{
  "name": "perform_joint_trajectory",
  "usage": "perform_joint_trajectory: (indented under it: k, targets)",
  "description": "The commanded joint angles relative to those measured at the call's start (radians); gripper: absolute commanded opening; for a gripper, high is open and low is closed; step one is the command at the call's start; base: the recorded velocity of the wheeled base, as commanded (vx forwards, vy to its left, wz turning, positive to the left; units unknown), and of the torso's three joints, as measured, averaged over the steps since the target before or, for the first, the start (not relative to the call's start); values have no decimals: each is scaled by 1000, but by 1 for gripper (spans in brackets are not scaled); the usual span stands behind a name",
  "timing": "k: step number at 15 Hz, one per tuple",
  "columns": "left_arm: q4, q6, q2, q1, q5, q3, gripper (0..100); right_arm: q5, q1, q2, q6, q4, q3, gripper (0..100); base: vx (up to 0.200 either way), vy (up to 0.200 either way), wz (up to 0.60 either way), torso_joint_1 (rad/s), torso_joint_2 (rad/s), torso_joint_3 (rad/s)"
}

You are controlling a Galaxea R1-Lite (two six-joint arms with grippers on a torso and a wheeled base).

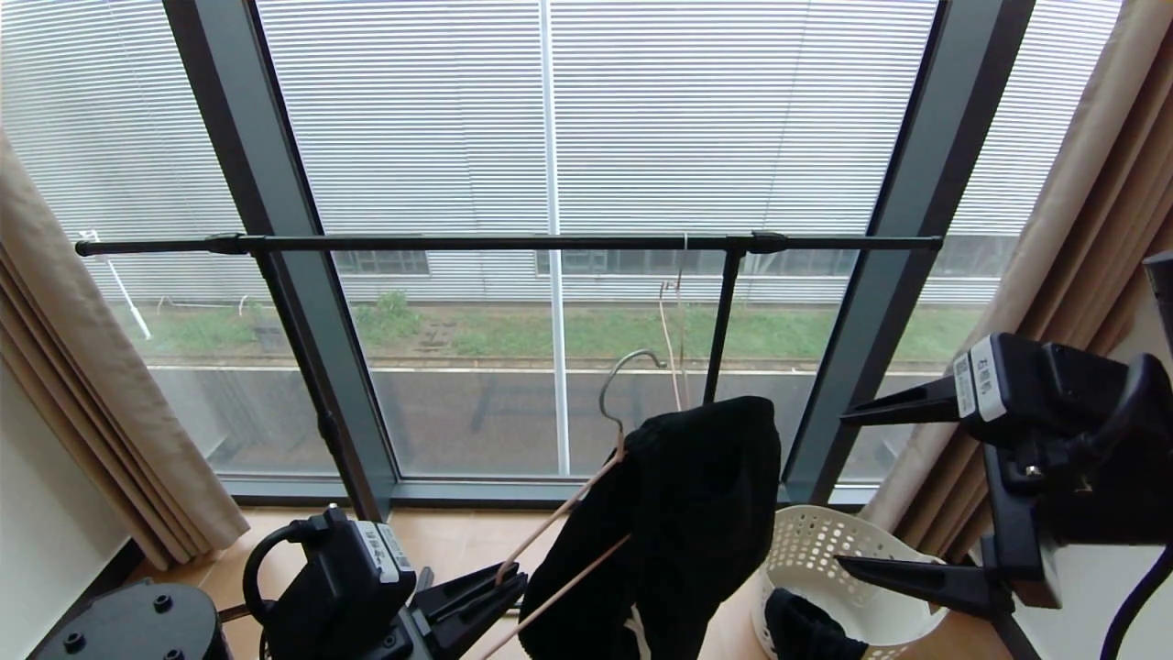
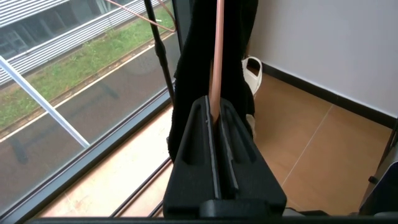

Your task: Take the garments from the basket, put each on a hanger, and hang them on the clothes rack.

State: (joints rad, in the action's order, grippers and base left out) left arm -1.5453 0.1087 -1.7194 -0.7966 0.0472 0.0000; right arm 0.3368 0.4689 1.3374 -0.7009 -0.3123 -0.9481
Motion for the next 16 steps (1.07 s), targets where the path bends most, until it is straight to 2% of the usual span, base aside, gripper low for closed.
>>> perform_joint_trajectory:
  k: [1,2,4,8,10,12,16]
  targets:
    - [10,2,14,-3,0,0,0,107,-119,144,-224,-278,-265,100,0,0,0,0,0,0]
    - [17,3,17,-6,0,0,0,110,-135,195,-296,-412,-371,100,0,0,0,0,0,0]
    - [19,6,26,-27,0,0,0,111,-139,281,-328,-574,-529,100,0,0,0,0,0,0]
    - [19,6,26,-41,-1,0,0,113,-128,404,-347,-597,-604,100,0,0,0,0,0,0]
    - [19,6,27,-56,-1,0,0,154,-116,445,-347,-599,-638,100,0,0,0,0,0,0]
    - [25,8,27,-61,-3,0,0,156,-108,476,-348,-602,-678,100,0,0,0,0,0,0]
    - [31,8,32,-64,-3,0,0,156,-76,497,-353,-602,-693,100,0,0,0,0,0,0]
